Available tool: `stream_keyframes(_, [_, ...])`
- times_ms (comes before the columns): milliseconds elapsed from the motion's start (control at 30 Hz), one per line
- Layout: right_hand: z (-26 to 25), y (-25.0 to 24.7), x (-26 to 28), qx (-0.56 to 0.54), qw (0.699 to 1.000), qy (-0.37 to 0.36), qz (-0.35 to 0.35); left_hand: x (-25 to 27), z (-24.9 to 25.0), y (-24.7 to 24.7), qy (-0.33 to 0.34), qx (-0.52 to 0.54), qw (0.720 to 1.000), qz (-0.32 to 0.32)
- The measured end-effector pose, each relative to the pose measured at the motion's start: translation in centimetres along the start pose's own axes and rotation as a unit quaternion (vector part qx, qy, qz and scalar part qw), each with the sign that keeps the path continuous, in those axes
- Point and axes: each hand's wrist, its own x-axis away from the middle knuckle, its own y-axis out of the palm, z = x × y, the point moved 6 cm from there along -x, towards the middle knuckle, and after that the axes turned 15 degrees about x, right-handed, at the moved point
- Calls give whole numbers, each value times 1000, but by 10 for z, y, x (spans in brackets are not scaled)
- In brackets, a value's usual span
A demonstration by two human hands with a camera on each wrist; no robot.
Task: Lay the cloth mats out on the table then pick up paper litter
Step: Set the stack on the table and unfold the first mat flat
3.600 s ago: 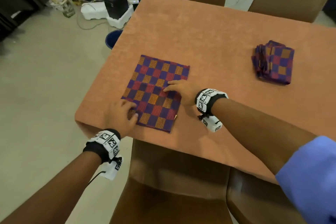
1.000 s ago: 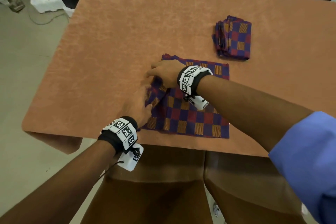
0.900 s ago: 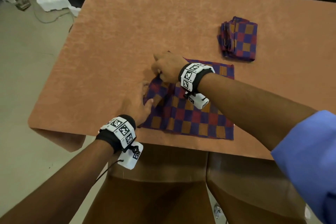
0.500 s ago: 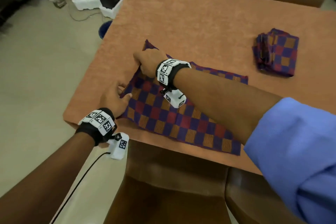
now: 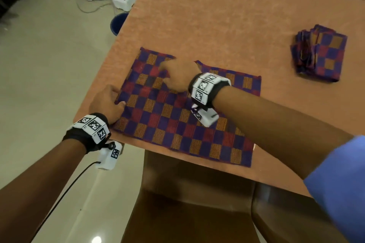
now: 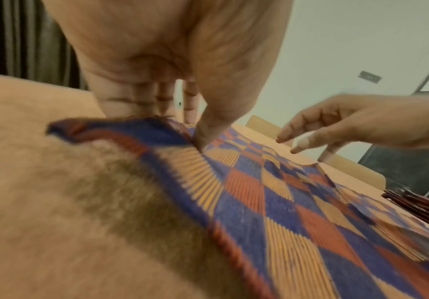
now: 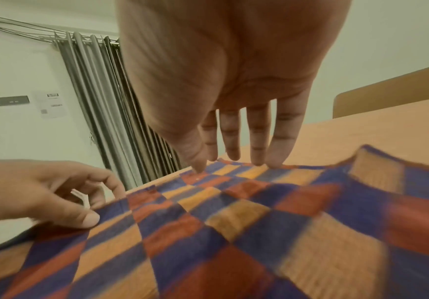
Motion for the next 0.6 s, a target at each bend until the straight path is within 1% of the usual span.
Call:
stream_keyframes(67, [23, 18, 27, -10, 1000, 15, -12, 0, 11, -3, 38, -101, 994, 7])
stream_keyframes(133, [37, 41, 52, 1, 998, 5, -63, 6, 30, 3, 96, -191, 977, 5])
stream_keyframes(167, [40, 52, 62, 22, 996, -10, -84, 11, 40, 10, 124, -215, 969, 1])
stream_keyframes(200, [42, 60, 69, 50, 995, -26, -87, 17, 53, 19, 150, -224, 963, -9])
stream_keyframes(267, [39, 70, 75, 81, 992, -56, -83, 28, 77, 47, 186, -209, 958, -61])
stream_keyframes(333, [41, 70, 77, 47, 993, -57, -96, 39, 104, 82, 205, -197, 952, -113])
stream_keyframes(400, [60, 59, 80, -24, 997, -8, -77, 46, 133, 113, 211, -178, 952, -132])
stream_keyframes(467, [97, 43, 95, -72, 995, 71, -27, 51, 164, 142, 229, -170, 948, -144])
stream_keyframes(533, [148, 30, 119, -71, 985, 152, 25, 60, 194, 174, 261, -191, 930, -175])
stream_keyframes(600, [204, 22, 149, -45, 967, 242, 61, 71, 221, 202, 274, -207, 913, -222])
